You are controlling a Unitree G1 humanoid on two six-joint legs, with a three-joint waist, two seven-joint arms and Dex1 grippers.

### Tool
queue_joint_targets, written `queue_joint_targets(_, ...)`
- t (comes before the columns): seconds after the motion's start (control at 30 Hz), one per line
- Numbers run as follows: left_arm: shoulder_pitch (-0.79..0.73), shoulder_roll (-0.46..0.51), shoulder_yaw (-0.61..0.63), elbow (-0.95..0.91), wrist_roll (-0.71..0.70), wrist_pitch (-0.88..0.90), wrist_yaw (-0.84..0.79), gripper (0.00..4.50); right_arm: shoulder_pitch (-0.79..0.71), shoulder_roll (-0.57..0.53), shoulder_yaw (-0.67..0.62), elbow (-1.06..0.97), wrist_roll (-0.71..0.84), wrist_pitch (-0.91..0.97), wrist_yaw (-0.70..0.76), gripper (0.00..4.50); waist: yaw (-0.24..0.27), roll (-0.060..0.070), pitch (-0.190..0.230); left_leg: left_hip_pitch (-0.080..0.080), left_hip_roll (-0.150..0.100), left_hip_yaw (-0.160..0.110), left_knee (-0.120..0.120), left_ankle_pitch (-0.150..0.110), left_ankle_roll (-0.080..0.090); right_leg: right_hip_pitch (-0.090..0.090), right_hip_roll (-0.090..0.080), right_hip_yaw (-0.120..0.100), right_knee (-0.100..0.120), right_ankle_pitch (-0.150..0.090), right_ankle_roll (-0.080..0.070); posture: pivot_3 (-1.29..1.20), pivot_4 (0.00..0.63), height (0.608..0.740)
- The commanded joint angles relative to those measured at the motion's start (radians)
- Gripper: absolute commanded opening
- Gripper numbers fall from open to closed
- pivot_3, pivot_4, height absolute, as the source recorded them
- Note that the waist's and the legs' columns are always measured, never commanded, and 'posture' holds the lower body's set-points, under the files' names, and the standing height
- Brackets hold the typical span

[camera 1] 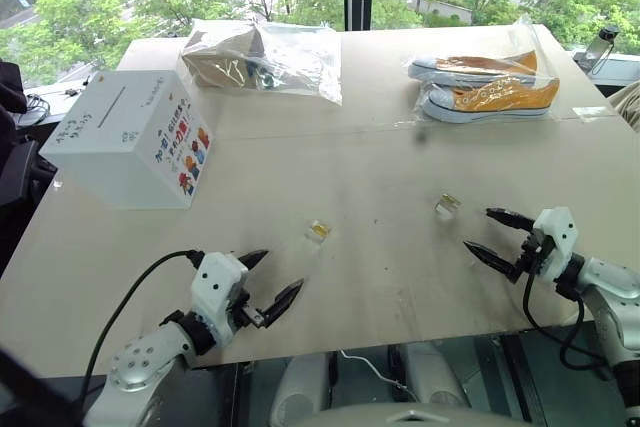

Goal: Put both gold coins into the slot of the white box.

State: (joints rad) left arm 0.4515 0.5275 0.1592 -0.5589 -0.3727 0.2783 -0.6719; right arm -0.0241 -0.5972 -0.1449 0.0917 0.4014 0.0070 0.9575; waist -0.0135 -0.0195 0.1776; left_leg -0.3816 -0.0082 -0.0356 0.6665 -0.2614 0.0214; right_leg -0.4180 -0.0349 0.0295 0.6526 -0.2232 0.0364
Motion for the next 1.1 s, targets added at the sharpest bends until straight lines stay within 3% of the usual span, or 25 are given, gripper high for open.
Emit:
queue_joint_targets(0.03, -0.017, 0.052, 0.058, -0.036, -0.033, -0.014, -0.042, 4.47, -0.059, 0.009, -0.030, -0.061, 0.034, 0.042, -0.041, 4.50, -0.001, 0.000, 0.000, 0.000, 0.000, 0.000, 0.000, 0.000, 0.000, 0.000, 0.000, 0.000, 0.000, 0.000, 0.000, 0.00, 0.150, 0.740)
queue_joint_targets(0.17, -0.093, 0.098, 0.094, -0.077, -0.115, 0.040, -0.065, 4.47, -0.127, 0.031, -0.003, -0.079, 0.027, 0.087, -0.077, 4.50, 0.001, 0.000, 0.000, 0.000, 0.000, 0.000, 0.000, 0.000, 0.000, 0.000, 0.000, -0.001, 0.000, 0.000, 0.000, 0.00, 0.150, 0.740)
queue_joint_targets(0.5, -0.253, 0.209, 0.047, -0.196, -0.256, 0.174, -0.120, 4.47, -0.237, 0.073, 0.054, -0.005, -0.049, 0.118, -0.126, 4.50, 0.000, 0.001, 0.001, -0.001, -0.001, 0.000, -0.001, -0.001, 0.001, 0.000, 0.001, -0.001, -0.001, 0.003, -0.003, 0.00, 0.150, 0.740)
queue_joint_targets(0.6, -0.258, 0.219, 0.047, -0.207, -0.267, 0.193, -0.112, 4.50, -0.229, 0.070, 0.065, -0.006, -0.057, 0.126, -0.117, 3.34, -0.001, 0.001, 0.001, -0.001, -0.001, 0.000, -0.001, -0.001, 0.002, 0.000, 0.001, -0.001, -0.001, 0.003, -0.003, 0.00, 0.150, 0.740)
queue_joint_targets(0.63, -0.260, 0.221, 0.047, -0.208, -0.267, 0.195, -0.110, 4.50, -0.228, 0.070, 0.066, -0.007, -0.059, 0.127, -0.115, 2.70, -0.001, 0.001, 0.001, -0.001, -0.001, 0.000, -0.001, -0.001, 0.002, 0.000, 0.002, -0.001, -0.001, 0.003, -0.003, 0.00, 0.150, 0.740)
queue_joint_targets(0.83, -0.262, 0.223, 0.040, -0.215, -0.262, 0.202, -0.103, 4.50, -0.223, 0.070, 0.078, 0.003, -0.076, 0.129, -0.103, 0.03, -0.001, 0.001, 0.001, -0.001, -0.001, 0.000, -0.001, -0.001, 0.002, 0.000, 0.001, -0.001, -0.002, 0.003, -0.004, 0.00, 0.150, 0.740)
queue_joint_targets(1.1, -0.273, 0.224, 0.033, -0.202, -0.248, 0.204, -0.105, 4.50, -0.210, 0.072, 0.065, -0.020, -0.059, 0.147, -0.107, 0.03, 0.000, 0.001, 0.001, -0.001, -0.001, 0.000, -0.001, -0.001, 0.002, 0.000, 0.001, -0.001, -0.002, 0.003, -0.004, 0.00, 0.150, 0.740)
